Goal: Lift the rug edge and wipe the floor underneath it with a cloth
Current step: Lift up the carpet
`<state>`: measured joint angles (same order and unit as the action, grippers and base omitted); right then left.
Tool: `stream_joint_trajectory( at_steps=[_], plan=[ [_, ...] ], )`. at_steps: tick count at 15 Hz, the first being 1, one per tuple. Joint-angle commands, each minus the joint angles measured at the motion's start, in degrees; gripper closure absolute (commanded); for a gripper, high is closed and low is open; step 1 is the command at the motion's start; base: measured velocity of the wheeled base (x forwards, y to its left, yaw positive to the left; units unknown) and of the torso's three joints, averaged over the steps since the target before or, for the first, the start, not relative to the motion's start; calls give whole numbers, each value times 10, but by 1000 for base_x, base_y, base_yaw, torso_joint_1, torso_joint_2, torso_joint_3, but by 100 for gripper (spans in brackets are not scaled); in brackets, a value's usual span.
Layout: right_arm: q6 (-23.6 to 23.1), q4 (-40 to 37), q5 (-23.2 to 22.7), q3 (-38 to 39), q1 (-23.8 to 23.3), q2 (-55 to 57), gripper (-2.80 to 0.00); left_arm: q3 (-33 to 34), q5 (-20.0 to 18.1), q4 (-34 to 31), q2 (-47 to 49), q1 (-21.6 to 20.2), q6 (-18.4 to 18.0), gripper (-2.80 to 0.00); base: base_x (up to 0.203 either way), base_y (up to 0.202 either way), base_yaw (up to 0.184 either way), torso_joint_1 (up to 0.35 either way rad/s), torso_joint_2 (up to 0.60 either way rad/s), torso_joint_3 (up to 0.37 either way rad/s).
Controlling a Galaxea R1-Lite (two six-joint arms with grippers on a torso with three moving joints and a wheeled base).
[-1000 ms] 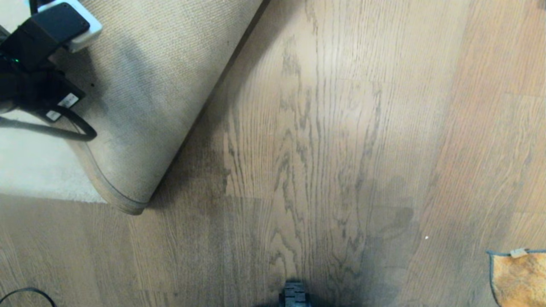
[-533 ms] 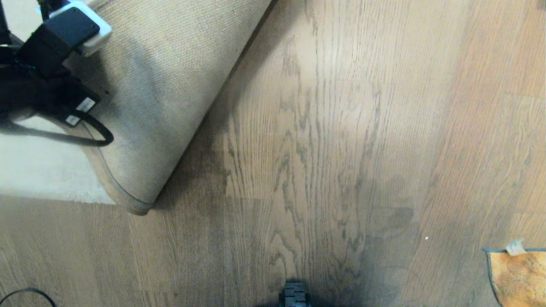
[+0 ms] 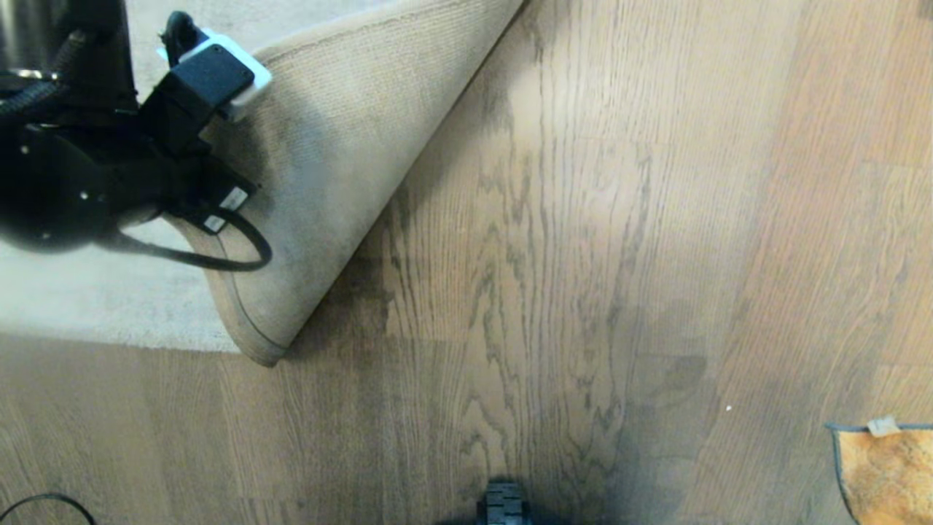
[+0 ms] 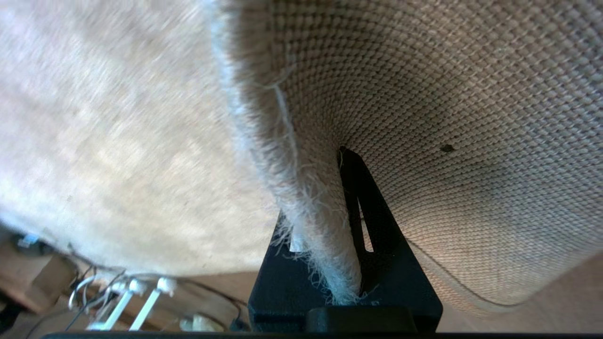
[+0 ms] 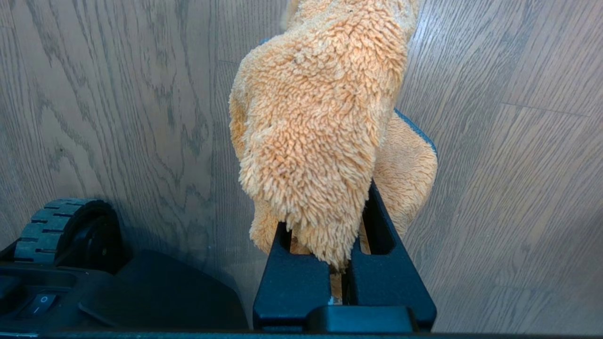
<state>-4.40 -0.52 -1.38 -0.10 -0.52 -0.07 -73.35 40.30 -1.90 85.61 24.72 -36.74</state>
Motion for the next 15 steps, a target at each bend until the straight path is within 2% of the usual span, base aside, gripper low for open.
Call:
stream_joint_trajectory(
  at_steps=[1,6,10,15],
  plan=[
    [-1,0,0,0,0,1,0,-8,-26,0,18,6,2,0,0,0,0,0,0,0],
    [-1,0,0,0,0,1,0,-25,-74,-1,21,6,44,0,0,0,0,0,0,0],
    [-1,1,0,0,0,1,0,-29,-105,-2,13,7,48,0,0,0,0,0,0,0],
    [-9,1,1,1,-1,1,0,-29,-108,-2,5,7,49,0,0,0,0,0,0,0]
  ],
)
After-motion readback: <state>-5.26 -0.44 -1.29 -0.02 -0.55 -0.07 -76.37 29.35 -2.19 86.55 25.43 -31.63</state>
